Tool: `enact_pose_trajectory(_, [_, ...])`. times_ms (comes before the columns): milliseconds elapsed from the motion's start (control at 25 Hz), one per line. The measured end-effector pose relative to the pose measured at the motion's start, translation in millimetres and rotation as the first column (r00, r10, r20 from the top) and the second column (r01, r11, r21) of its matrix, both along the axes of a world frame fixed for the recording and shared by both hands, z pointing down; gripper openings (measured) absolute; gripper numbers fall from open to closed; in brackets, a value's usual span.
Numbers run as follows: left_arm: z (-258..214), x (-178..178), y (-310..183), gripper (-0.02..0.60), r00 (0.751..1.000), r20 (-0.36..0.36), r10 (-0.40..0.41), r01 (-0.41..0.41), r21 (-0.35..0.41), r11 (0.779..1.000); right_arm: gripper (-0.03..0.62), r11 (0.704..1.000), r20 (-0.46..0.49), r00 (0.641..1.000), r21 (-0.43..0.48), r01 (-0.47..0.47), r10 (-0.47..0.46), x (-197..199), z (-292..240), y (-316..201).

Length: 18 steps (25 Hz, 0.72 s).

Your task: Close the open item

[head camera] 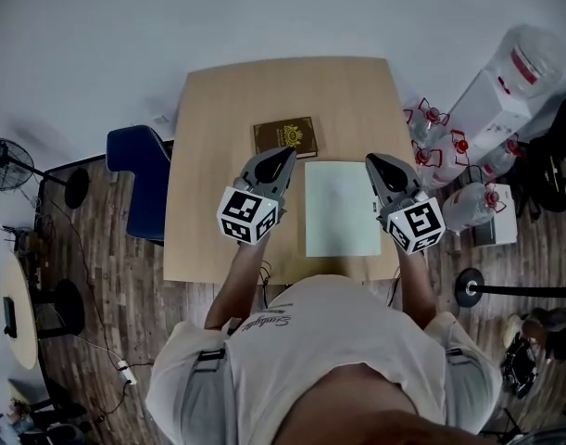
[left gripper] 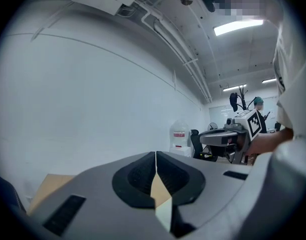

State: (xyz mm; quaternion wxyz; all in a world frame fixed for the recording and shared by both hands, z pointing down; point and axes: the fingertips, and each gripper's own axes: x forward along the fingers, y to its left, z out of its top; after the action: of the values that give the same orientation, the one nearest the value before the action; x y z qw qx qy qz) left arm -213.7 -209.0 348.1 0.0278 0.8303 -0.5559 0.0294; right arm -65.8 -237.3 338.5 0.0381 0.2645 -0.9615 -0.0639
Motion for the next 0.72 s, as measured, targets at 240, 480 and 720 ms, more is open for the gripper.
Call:
enact_pose_trajectory(240, [11, -1, 1, 0.017, 1.0, -0.027, 0.013, -0.014, -0.04, 0.999, -0.005, 1.0, 0.017, 1.0, -0.028, -0.009, 0.009, 4, 3, -5])
enact_pose_trajectory(480, [16, -1, 4, 0.017, 1.0, -0.021, 0.017, -0.018, -0.056, 0.998, -0.005, 0.999, 0.021, 0.999, -0.039, -0.023, 0.024, 7, 8, -4])
enact_pose_trajectory(720, [16, -2, 7, 0.017, 1.0, -0.019, 0.021, -0.022, -0.058, 0.998, -0.005, 0.999, 0.021, 0.999, -0.04, -0.028, 0.029, 9, 9, -2])
